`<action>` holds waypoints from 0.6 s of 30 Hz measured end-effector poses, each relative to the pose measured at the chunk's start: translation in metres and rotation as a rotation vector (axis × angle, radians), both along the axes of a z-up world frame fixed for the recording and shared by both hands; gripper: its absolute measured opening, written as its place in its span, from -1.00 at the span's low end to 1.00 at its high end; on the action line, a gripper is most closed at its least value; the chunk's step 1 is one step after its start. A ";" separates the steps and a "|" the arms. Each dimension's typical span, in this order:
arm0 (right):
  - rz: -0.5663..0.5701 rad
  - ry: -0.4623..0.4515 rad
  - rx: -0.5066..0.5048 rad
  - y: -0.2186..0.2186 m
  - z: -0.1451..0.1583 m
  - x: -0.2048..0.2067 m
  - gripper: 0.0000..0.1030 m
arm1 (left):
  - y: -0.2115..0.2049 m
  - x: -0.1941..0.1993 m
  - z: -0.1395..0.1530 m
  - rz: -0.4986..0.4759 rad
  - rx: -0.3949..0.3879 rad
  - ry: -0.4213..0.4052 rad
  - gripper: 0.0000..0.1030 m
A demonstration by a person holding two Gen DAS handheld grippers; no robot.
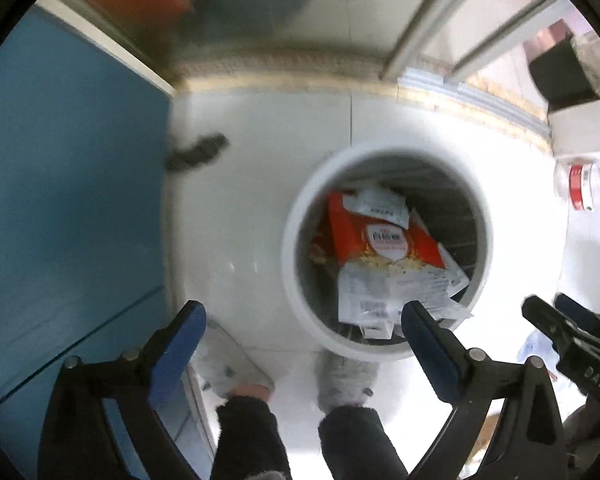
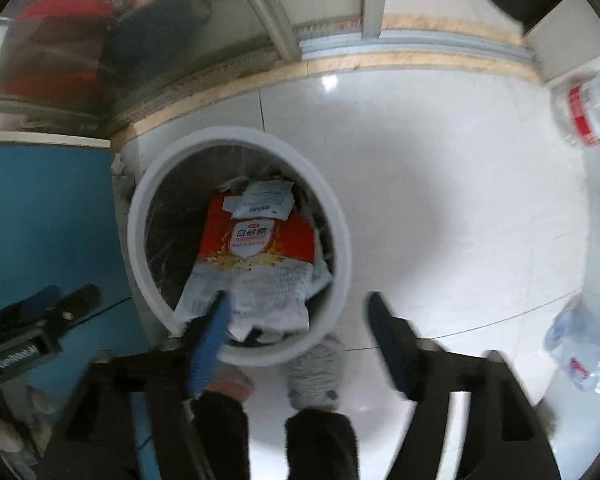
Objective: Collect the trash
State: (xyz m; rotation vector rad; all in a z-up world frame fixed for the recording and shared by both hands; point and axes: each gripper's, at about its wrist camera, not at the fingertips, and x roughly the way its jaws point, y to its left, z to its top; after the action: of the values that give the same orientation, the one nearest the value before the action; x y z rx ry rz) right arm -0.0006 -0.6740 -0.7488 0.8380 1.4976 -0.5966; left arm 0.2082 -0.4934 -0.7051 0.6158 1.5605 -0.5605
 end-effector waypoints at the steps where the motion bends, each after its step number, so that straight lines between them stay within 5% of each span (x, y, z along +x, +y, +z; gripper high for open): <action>1: 0.009 -0.001 -0.024 0.003 0.012 -0.001 0.90 | 0.004 -0.002 0.018 -0.004 -0.010 -0.040 0.94; 5: 0.047 -0.023 -0.123 0.024 0.089 -0.014 1.00 | 0.022 -0.017 0.086 -0.005 -0.051 -0.143 0.94; 18: 0.058 -0.162 -0.380 0.121 0.357 -0.075 1.00 | 0.098 -0.083 0.318 -0.024 -0.254 -0.260 0.94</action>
State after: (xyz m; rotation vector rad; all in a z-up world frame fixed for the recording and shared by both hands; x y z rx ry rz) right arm -0.0754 -0.5527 -0.3921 0.5334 1.2069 -0.7243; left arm 0.1256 -0.3954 -0.3873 0.4923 1.2165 -0.6569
